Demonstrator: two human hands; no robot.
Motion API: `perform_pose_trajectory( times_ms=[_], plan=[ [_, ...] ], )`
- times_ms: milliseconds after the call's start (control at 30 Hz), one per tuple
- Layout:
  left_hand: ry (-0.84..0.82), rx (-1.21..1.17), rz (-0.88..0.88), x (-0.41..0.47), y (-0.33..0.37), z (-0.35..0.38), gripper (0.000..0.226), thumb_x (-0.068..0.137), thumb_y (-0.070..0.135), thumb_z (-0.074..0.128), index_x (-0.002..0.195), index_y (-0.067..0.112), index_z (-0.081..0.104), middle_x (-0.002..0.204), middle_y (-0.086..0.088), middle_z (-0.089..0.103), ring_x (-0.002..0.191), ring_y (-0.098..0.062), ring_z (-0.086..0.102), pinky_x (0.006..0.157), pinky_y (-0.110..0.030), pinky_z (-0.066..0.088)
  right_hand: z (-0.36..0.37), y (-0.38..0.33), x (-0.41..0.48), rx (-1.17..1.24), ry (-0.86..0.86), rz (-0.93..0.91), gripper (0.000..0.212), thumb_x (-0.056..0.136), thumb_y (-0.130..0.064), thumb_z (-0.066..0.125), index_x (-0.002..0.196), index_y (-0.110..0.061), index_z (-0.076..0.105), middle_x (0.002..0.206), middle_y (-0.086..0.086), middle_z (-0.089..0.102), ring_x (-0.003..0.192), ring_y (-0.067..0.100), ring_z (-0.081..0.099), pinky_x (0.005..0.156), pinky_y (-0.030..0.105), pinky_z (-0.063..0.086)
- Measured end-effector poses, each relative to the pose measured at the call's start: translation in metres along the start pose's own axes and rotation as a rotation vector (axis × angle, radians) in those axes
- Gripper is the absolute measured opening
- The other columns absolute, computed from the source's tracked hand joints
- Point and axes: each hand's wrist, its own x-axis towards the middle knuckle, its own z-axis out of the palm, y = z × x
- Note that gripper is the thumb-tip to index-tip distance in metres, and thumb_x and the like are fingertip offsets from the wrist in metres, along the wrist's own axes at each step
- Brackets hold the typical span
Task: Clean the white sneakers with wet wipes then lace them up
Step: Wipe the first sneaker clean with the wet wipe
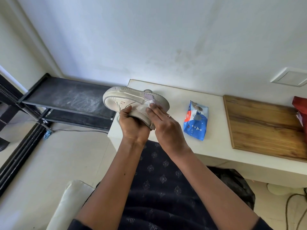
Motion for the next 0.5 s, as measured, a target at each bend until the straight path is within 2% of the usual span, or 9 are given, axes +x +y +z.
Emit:
perform_pose_trajectory(
  times_ms=[67,133,200,233,300,367,433,500],
  plan=[
    [0.052,-0.008,-0.008,0.001,0.004,0.0,0.038,0.092,0.028,0.031,0.105,0.005,0.058,0.089,-0.014,0.069,0.08,-0.027,0.068,0.081,-0.033,0.05,0.002,0.0,-0.007,0.041,0.045,0.041,0.053,0.077,0.001,0.027,0.115,0.003,0.063,0.123,0.019,0.059,0.106,0.035,0.062,0.071,0.042,0.058],
    [0.082,-0.077,-0.026,-0.001,0.009,0.003,0.041,0.093,0.028,0.034,0.119,0.005,0.055,0.107,-0.015,0.066,0.099,-0.03,0.062,0.095,-0.041,0.045,0.004,-0.005,-0.014,0.083,0.089,0.097,0.055,0.076,0.002,0.025,0.119,0.004,0.06,0.125,0.021,0.057,0.112,0.033,0.058,0.082,0.038,0.055],
    [0.085,-0.168,-0.043,0.0,0.014,0.006,0.045,0.093,0.028,0.038,0.129,0.004,0.051,0.125,-0.017,0.058,0.118,-0.032,0.052,0.108,-0.047,0.032,0.007,-0.009,-0.022,0.142,0.154,0.172,0.055,0.074,0.005,0.029,0.119,0.004,0.06,0.125,0.019,0.058,0.112,0.029,0.059,0.089,0.029,0.048],
    [0.07,-0.211,-0.047,0.0,0.016,0.008,0.043,0.093,0.027,0.041,0.126,0.002,0.053,0.124,-0.018,0.058,0.118,-0.033,0.051,0.11,-0.048,0.029,0.009,-0.009,-0.025,0.183,0.177,0.205,0.053,0.073,0.01,0.034,0.119,0.003,0.06,0.123,0.019,0.059,0.11,0.028,0.059,0.09,0.026,0.045],
    [0.019,-0.285,-0.062,0.0,0.022,0.014,0.034,0.092,0.024,0.046,0.107,-0.003,0.061,0.109,-0.02,0.062,0.109,-0.032,0.054,0.109,-0.048,0.029,0.015,-0.012,-0.032,0.282,0.213,0.243,0.049,0.071,0.019,0.05,0.116,0.004,0.062,0.118,0.019,0.062,0.108,0.027,0.061,0.093,0.025,0.044],
    [-0.016,-0.29,-0.089,-0.002,0.024,0.024,0.024,0.09,0.019,0.051,0.09,-0.002,0.063,0.097,-0.02,0.064,0.105,-0.032,0.056,0.108,-0.051,0.031,0.018,-0.019,-0.035,0.391,0.305,0.301,0.039,0.075,0.014,0.06,0.113,0.004,0.063,0.114,0.016,0.064,0.106,0.022,0.061,0.092,0.023,0.047],
    [-0.022,-0.213,-0.12,-0.005,0.023,0.033,0.021,0.092,0.018,0.051,0.091,-0.001,0.06,0.094,-0.022,0.065,0.104,-0.033,0.058,0.103,-0.054,0.035,0.015,-0.028,-0.031,0.509,0.425,0.436,0.034,0.081,0.003,0.061,0.114,-0.002,0.063,0.112,0.007,0.064,0.105,0.009,0.059,0.091,0.013,0.045],
    [-0.018,-0.111,-0.127,-0.009,0.02,0.041,0.022,0.093,0.019,0.05,0.091,-0.001,0.059,0.089,-0.022,0.066,0.091,-0.034,0.066,0.088,-0.056,0.047,0.008,-0.034,-0.025,0.613,0.482,0.587,0.034,0.083,-0.003,0.061,0.115,-0.011,0.06,0.109,-0.003,0.063,0.104,-0.002,0.057,0.088,0.009,0.043]
  ],
)
